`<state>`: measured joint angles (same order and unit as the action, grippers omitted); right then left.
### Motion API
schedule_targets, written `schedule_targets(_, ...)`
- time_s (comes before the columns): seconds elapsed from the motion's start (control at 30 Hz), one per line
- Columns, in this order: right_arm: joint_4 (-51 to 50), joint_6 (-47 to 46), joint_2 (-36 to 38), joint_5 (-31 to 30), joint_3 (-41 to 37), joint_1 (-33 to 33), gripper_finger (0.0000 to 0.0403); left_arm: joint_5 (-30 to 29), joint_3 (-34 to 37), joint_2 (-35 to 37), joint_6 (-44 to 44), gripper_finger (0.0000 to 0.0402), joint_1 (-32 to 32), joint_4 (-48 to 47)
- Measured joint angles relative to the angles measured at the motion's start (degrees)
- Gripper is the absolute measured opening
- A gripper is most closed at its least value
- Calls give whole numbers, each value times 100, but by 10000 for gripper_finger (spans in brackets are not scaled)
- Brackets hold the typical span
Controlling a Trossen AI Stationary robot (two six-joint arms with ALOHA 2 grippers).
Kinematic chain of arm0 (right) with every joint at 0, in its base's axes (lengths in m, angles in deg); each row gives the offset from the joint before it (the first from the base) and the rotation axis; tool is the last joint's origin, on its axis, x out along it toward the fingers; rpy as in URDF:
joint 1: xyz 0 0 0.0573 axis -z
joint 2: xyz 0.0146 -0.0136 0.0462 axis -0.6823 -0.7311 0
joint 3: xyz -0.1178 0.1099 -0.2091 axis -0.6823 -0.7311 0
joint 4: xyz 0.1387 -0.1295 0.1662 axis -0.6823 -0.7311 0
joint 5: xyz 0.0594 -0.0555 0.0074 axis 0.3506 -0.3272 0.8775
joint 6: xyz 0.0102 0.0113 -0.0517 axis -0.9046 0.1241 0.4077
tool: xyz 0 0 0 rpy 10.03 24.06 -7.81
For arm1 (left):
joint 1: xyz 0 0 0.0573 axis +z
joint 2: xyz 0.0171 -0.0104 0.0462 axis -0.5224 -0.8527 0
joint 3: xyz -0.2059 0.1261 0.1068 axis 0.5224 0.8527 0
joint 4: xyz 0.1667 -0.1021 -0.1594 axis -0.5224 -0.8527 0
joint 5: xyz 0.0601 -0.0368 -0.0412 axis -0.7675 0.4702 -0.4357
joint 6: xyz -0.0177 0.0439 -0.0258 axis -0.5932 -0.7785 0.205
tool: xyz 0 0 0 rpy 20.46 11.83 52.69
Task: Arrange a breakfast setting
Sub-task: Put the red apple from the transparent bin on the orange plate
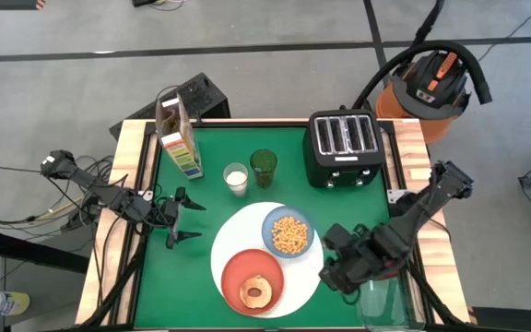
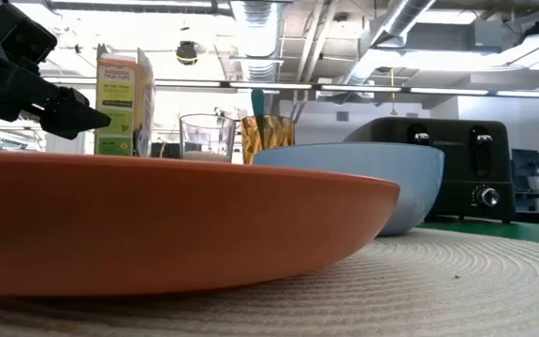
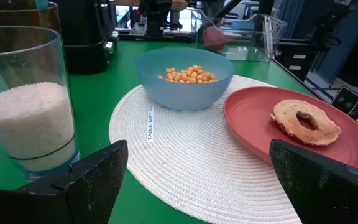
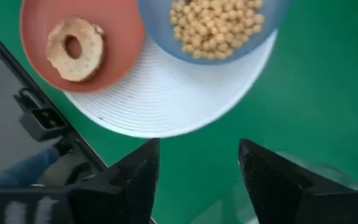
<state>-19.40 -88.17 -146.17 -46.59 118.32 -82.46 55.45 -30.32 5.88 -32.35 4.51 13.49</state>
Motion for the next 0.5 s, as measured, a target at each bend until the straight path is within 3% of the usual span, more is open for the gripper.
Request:
schedule_targets(0.2,-707,-356,238,-1,0,-453,280,0,0,0,-1,378,2,0)
schedule_targets(0.5,-1452,-531,480,846,0,-1007,394,0,0,0,-1,378,0,0)
